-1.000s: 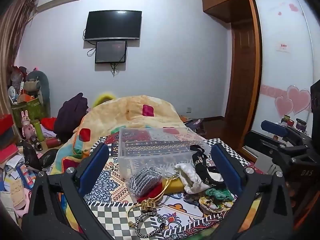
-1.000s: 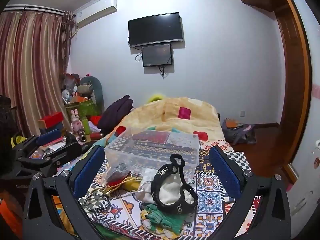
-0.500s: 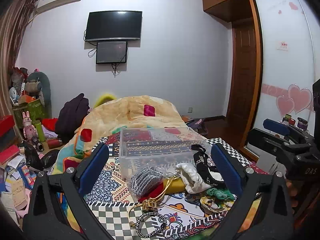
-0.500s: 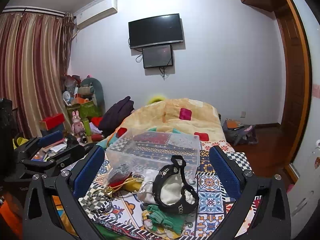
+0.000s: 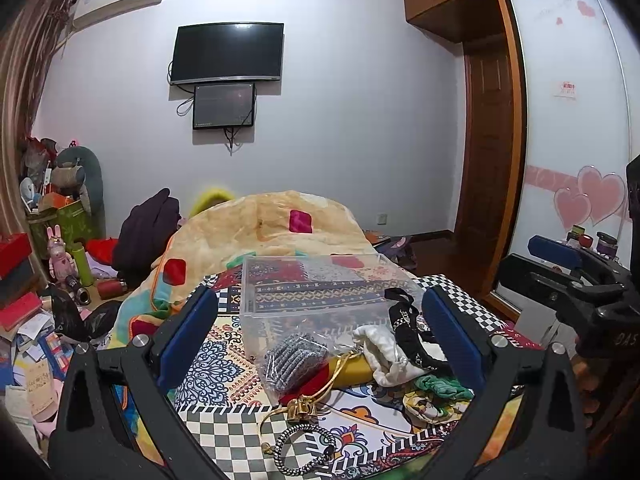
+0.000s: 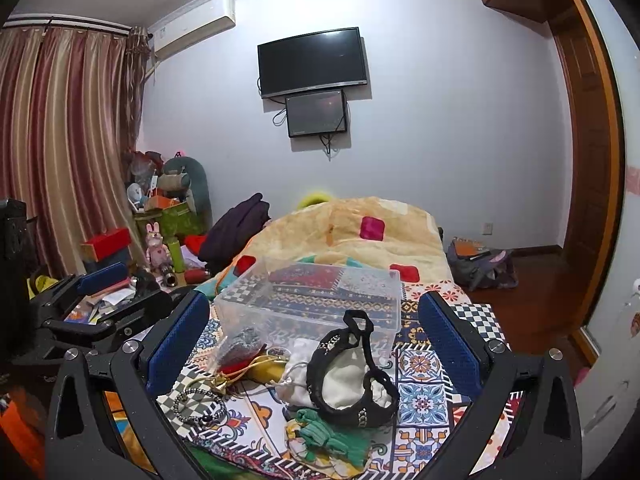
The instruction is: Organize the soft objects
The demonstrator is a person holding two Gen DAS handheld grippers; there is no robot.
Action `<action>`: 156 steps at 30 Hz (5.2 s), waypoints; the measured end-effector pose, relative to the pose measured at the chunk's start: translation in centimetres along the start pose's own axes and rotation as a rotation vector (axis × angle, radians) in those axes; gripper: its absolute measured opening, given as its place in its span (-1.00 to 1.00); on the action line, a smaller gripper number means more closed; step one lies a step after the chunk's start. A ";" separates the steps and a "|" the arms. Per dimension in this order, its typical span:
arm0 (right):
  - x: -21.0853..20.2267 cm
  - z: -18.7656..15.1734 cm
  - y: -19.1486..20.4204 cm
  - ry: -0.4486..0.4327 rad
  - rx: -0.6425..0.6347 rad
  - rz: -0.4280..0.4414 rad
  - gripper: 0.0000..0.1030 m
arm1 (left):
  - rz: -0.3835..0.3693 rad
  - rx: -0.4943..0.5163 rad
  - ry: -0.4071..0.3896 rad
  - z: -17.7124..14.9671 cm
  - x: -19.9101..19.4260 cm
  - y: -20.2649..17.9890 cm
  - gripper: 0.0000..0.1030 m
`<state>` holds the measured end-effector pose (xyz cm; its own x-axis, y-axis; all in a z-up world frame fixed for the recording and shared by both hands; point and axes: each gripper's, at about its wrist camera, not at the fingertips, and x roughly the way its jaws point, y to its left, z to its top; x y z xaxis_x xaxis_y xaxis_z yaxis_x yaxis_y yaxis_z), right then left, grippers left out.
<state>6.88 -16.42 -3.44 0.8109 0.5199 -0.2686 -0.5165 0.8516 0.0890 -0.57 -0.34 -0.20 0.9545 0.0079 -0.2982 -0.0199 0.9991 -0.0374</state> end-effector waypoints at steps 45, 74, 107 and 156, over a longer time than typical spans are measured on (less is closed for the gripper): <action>0.9 -0.5 -0.4 0.072 0.015 0.016 1.00 | -0.014 0.018 0.053 -0.4 1.7 -0.2 1.00; 13.2 -4.8 -4.1 0.531 0.195 0.175 -0.44 | -0.084 -0.066 0.478 -6.9 14.9 3.3 0.32; 8.2 1.3 -4.0 0.262 0.076 0.128 -0.77 | -0.104 -0.065 0.296 -2.2 9.0 4.2 -0.57; 18.2 1.9 -1.9 0.491 -0.083 0.154 -0.17 | -0.111 0.035 0.367 1.5 17.6 3.0 -0.13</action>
<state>23.16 -8.46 -6.66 0.5099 0.5291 -0.6783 -0.6556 0.7495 0.0917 16.64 2.86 -4.14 0.7800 -0.1097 -0.6161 0.0939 0.9939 -0.0581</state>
